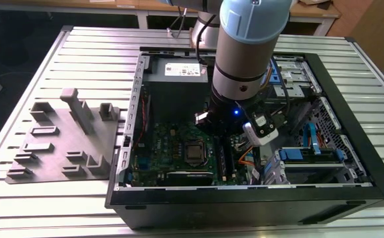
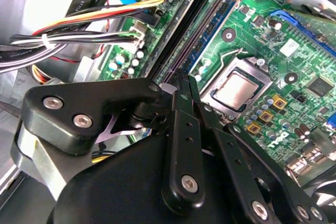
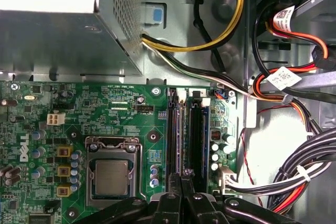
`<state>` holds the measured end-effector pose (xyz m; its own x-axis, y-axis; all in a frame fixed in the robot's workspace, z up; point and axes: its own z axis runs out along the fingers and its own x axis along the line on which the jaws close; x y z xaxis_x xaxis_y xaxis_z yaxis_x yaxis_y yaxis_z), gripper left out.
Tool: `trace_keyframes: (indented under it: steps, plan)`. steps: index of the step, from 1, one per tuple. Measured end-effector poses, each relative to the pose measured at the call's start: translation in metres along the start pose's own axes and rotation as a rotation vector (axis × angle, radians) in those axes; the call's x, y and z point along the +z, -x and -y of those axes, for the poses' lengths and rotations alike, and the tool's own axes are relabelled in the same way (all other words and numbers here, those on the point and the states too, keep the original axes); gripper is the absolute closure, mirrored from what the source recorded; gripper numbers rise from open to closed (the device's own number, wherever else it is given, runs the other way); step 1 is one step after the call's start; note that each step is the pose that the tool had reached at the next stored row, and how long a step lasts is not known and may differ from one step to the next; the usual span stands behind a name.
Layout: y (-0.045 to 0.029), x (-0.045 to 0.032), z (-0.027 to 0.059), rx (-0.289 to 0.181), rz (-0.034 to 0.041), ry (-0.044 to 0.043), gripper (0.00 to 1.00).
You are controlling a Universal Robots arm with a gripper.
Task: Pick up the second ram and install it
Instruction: 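Insert the second ram into the second slot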
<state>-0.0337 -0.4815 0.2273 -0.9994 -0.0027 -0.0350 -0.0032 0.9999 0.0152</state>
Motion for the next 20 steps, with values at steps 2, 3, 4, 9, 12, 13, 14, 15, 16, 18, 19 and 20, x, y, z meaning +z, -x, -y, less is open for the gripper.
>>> trace_keyframes:
  steps: [2, 3, 4, 9, 12, 13, 14, 15, 16, 18, 19, 20]
  plan:
    - [0.0000, 0.0000, 0.0000, 0.000, 0.0000, 0.0000, 0.92]
    - [0.0000, 0.0000, 0.0000, 0.000, 0.0000, 0.0000, 0.92]
    - [0.0000, 0.0000, 0.0000, 0.000, 0.0000, 0.0000, 0.92]
    - [0.0009, 0.0002, 0.0000, 0.017, 0.0003, -0.0006, 0.92]
    - [0.0013, 0.0003, 0.0000, 0.030, 0.0004, -0.0010, 0.92]
    - [0.0013, 0.0003, 0.0000, 0.032, 0.0004, -0.0012, 0.92]
    - [0.0013, 0.0004, 0.0000, 0.034, 0.0005, -0.0012, 0.92]
    - [0.0013, 0.0005, 0.0000, 0.034, 0.0005, -0.0012, 0.92]
    - [0.0013, 0.0009, 0.0000, 0.034, 0.0005, -0.0010, 0.92]
    - [0.0013, 0.0014, 0.0000, 0.034, 0.0005, -0.0011, 0.92]
    - [0.0013, 0.0015, 0.0000, 0.034, 0.0005, -0.0013, 0.92]
    - [0.0013, 0.0017, 0.0000, 0.034, 0.0005, -0.0013, 0.92]
